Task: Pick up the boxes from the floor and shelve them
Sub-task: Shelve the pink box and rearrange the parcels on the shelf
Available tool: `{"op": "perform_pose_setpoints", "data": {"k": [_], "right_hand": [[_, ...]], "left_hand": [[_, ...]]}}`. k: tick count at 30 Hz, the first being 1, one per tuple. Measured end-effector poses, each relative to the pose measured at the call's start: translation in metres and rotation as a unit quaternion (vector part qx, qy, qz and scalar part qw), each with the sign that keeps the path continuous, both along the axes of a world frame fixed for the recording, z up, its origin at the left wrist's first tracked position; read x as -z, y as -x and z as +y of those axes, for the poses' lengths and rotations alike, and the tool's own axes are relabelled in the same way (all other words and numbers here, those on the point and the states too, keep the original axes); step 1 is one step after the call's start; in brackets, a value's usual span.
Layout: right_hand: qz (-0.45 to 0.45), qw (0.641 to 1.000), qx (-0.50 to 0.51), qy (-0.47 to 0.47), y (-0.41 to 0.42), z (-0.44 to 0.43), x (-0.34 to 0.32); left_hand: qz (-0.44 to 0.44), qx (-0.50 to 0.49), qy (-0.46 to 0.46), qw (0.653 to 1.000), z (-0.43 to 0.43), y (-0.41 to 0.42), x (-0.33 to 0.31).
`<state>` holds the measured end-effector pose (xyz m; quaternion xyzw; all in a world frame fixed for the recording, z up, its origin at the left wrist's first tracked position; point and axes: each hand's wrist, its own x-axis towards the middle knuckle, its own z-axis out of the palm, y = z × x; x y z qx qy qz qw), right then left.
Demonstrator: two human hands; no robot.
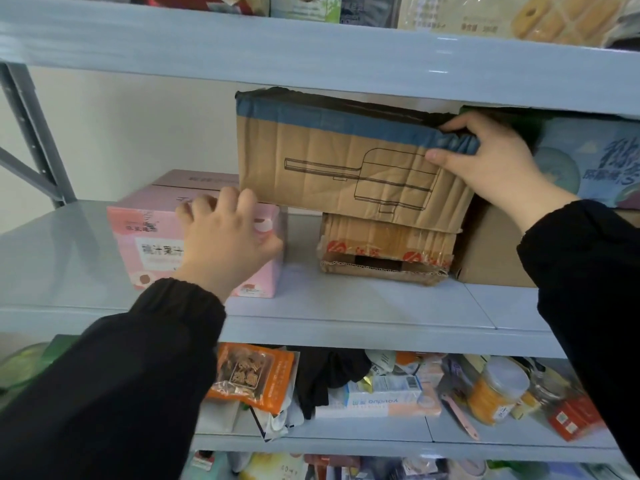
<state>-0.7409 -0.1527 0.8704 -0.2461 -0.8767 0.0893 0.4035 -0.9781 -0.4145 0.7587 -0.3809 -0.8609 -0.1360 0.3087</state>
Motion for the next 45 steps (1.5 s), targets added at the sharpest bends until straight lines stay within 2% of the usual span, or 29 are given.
{"op": "perform_pose_setpoints", "data": {"k": [3, 7, 11, 12, 14, 16, 17, 19, 22, 25, 27, 30, 36, 39, 45], "right_hand": [[0.004, 1.0, -0.005, 0.002, 0.004, -0.004, 0.002], [-0.027, 0.999, -0.023, -0.016, 0.014, -0.015, 0.004], [-0.047, 0.998, -0.018, -0.027, 0.019, -0.022, -0.002], [-0.053, 0.998, -0.018, -0.025, 0.017, -0.021, -0.002], [-0.068, 0.997, -0.009, -0.027, 0.014, -0.019, 0.0], [-0.059, 0.998, 0.001, -0.007, 0.01, -0.015, 0.005], [-0.042, 0.999, 0.004, 0.018, 0.008, -0.015, 0.007], [-0.009, 0.998, 0.012, 0.062, 0.006, -0.014, 0.01], [-0.001, 0.998, 0.02, 0.056, 0.01, -0.015, 0.01], [0.018, 0.998, 0.028, 0.048, 0.018, -0.014, 0.007], [0.032, 0.998, 0.033, 0.051, 0.025, -0.006, 0.007], [0.069, 0.995, 0.031, 0.068, 0.032, 0.015, 0.006], [0.086, 0.992, 0.023, 0.086, 0.046, 0.051, 0.005], [0.082, 0.995, 0.022, 0.06, 0.052, 0.061, 0.003], [0.062, 0.998, -0.001, 0.016, 0.059, 0.07, 0.008]], "left_hand": [[-0.005, -0.034, -0.026, 0.999, -0.037, 0.027, 0.003], [-0.028, -0.09, -0.001, 0.996, -0.099, 0.079, -0.001], [-0.082, -0.114, -0.072, 0.987, -0.152, 0.124, 0.006], [-0.074, -0.121, -0.068, 0.988, -0.161, 0.14, 0.014], [-0.067, -0.152, -0.062, 0.984, -0.163, 0.146, 0.016], [-0.046, -0.152, -0.069, 0.985, -0.14, 0.114, 0.01], [0.006, -0.12, -0.071, 0.99, -0.124, 0.091, 0.011], [0.064, 0.016, -0.085, 0.994, -0.086, 0.037, 0.017], [0.055, 0.203, -0.05, 0.976, -0.026, -0.031, 0.037], [0.086, 0.293, 0.032, 0.952, 0.033, -0.069, 0.049], [0.09, 0.313, 0.074, 0.942, 0.068, -0.078, 0.049], [0.114, 0.28, 0.138, 0.943, 0.108, -0.077, 0.045], [0.118, 0.174, 0.179, 0.961, 0.151, -0.063, 0.034], [0.108, 0.116, 0.185, 0.97, 0.166, -0.06, 0.028], [0.113, 0.064, 0.206, 0.97, 0.183, -0.049, 0.026]]}}
